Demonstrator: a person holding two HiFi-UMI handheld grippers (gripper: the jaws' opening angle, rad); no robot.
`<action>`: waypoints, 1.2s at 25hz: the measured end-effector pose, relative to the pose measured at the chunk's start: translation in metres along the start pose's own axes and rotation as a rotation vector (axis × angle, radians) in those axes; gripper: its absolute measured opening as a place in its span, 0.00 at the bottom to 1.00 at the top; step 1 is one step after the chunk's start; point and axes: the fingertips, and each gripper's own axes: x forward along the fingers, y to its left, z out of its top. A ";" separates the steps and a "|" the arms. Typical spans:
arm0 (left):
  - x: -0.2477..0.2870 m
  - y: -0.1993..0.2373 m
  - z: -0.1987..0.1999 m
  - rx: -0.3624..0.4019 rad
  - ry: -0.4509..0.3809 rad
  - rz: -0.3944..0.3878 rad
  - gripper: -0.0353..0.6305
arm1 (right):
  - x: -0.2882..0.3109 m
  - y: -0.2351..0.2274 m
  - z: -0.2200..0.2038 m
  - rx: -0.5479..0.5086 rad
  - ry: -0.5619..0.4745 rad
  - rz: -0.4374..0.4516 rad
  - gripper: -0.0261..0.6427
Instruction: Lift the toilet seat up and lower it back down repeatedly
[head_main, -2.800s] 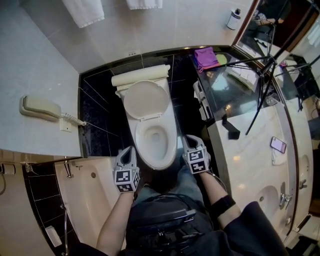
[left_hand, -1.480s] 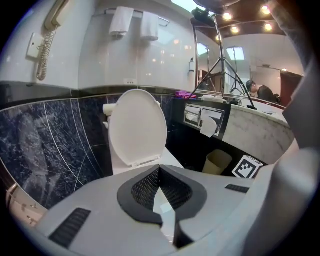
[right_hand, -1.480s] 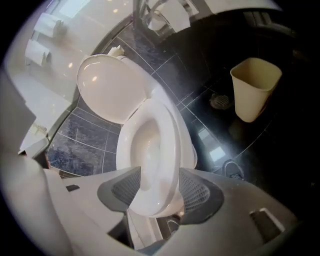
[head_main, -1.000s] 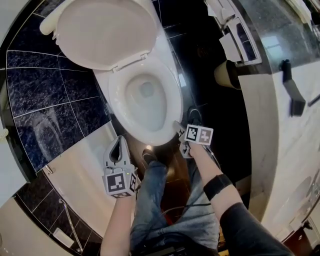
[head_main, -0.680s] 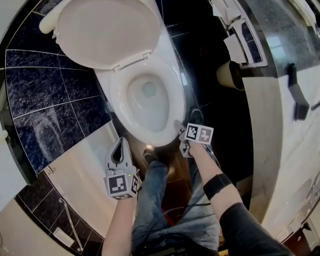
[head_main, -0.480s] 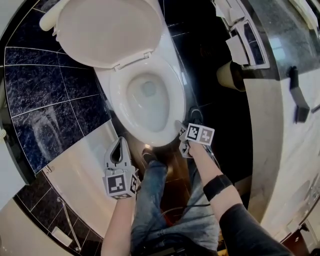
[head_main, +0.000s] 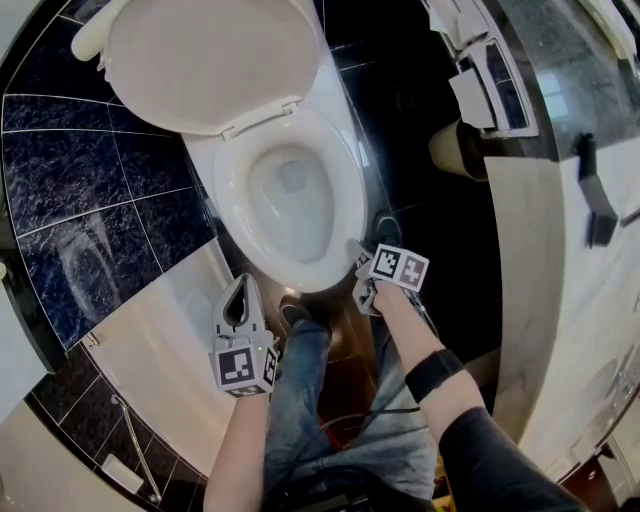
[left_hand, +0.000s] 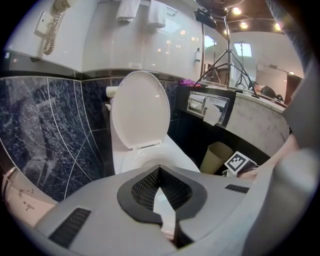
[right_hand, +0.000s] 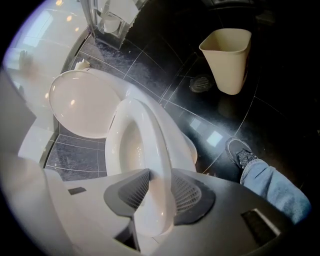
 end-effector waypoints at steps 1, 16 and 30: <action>0.001 -0.003 0.003 -0.011 0.003 -0.001 0.05 | -0.001 0.000 0.000 0.006 0.000 0.001 0.26; -0.034 -0.021 -0.021 0.000 0.100 -0.034 0.05 | -0.063 0.057 0.009 0.025 0.077 0.028 0.22; -0.029 -0.055 -0.049 -0.181 0.241 -0.052 0.05 | -0.134 0.165 0.055 0.001 0.073 0.113 0.21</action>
